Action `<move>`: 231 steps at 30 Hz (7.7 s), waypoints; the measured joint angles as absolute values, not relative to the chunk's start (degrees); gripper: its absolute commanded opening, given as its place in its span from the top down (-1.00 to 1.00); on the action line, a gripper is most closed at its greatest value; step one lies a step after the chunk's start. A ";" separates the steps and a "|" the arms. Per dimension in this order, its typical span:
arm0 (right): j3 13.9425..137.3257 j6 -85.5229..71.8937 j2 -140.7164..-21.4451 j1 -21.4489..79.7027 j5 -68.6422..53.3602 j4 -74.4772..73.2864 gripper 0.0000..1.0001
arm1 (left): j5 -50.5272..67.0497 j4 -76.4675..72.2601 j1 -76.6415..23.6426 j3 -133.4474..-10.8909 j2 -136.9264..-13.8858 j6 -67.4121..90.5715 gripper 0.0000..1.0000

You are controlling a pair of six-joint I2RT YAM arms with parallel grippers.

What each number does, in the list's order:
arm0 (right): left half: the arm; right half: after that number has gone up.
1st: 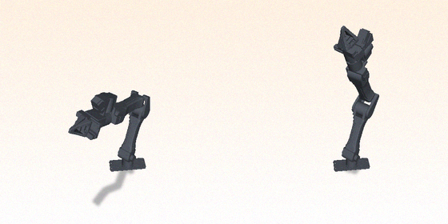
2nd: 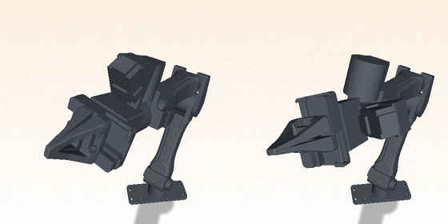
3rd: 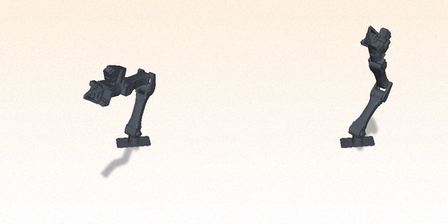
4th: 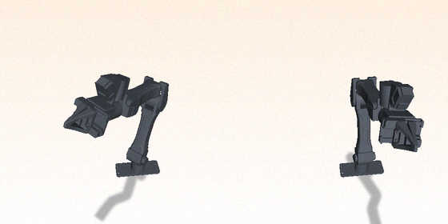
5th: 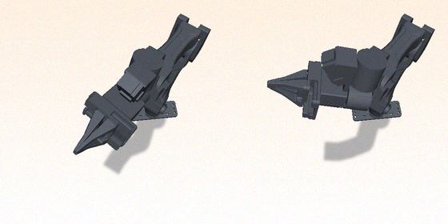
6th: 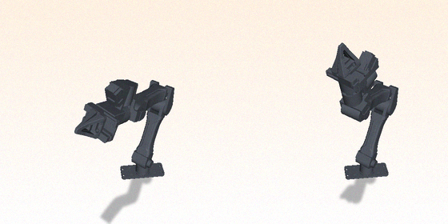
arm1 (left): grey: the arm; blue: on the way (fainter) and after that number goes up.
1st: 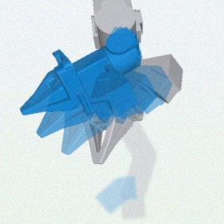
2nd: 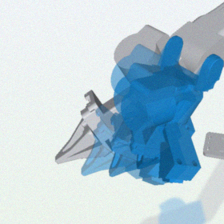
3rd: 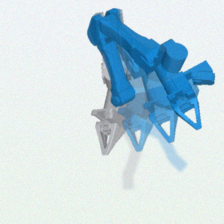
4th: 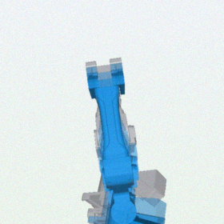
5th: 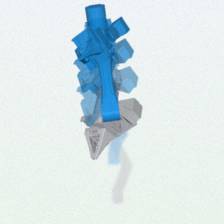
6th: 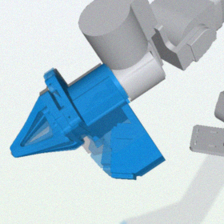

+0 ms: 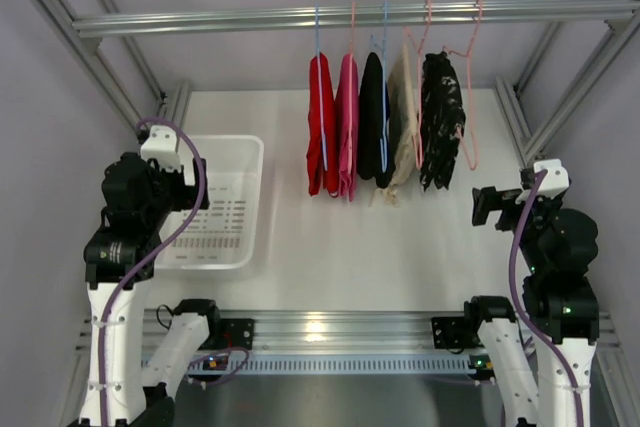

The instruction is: Remove the trousers from the hanger

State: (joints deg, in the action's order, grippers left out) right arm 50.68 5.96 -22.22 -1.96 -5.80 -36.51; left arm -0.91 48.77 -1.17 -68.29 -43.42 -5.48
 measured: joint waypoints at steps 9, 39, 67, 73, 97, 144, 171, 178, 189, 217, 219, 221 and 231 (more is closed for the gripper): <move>50.68 7.09 -23.81 -1.96 -10.74 -37.06 -0.99 | 4.34 48.53 -1.17 -71.29 -46.46 -2.17 -0.98; 58.63 7.95 -37.19 -2.07 -18.98 -40.97 -0.99 | 45.30 -12.58 -14.57 -77.67 -80.93 60.82 -0.54; 59.72 8.78 -37.91 -2.07 -19.20 -41.34 -0.99 | 43.07 -13.54 -22.92 -80.86 -86.52 64.75 1.00; 60.18 8.91 -37.89 -2.07 -19.73 -41.45 -0.99 | 45.36 -11.73 -22.90 -84.55 -88.79 65.34 1.00; 72.51 -7.20 -42.28 -2.17 -37.30 -35.70 -0.99 | 40.84 8.29 -22.90 -85.56 -74.37 55.55 1.00; 92.09 -49.67 -81.43 38.28 -33.28 -8.99 -0.29 | 21.63 20.95 -32.36 -80.44 -61.21 38.41 1.00; 105.16 -56.36 -95.31 46.26 -33.67 -8.16 1.00 | 15.22 20.64 -32.36 -77.10 -51.77 29.80 -0.98; 100.75 -54.02 -92.29 45.91 -35.70 -8.64 1.00 | 5.52 21.71 -32.34 -77.80 -44.73 21.21 -0.98; 100.07 -56.73 -90.28 45.47 -40.88 -4.01 1.00 | 2.11 20.43 -32.34 -53.89 -27.20 -3.01 -0.95; 106.39 -61.34 -92.75 45.47 -43.57 0.84 1.00 | 13.21 -23.62 -33.85 -26.22 -37.34 -9.10 -0.94; 107.07 -61.32 -93.08 45.47 -43.66 0.84 1.00 | 13.23 -25.08 -34.57 -25.04 -37.19 -8.88 -0.96; 108.03 -61.28 -93.41 45.47 -43.81 0.71 1.00 | 13.10 -26.11 -35.18 -23.97 -36.86 -8.64 -0.96; 110.00 -61.21 -93.93 45.54 -45.74 1.13 1.00 | 7.18 -31.31 -37.08 -23.07 -39.42 -7.62 -0.96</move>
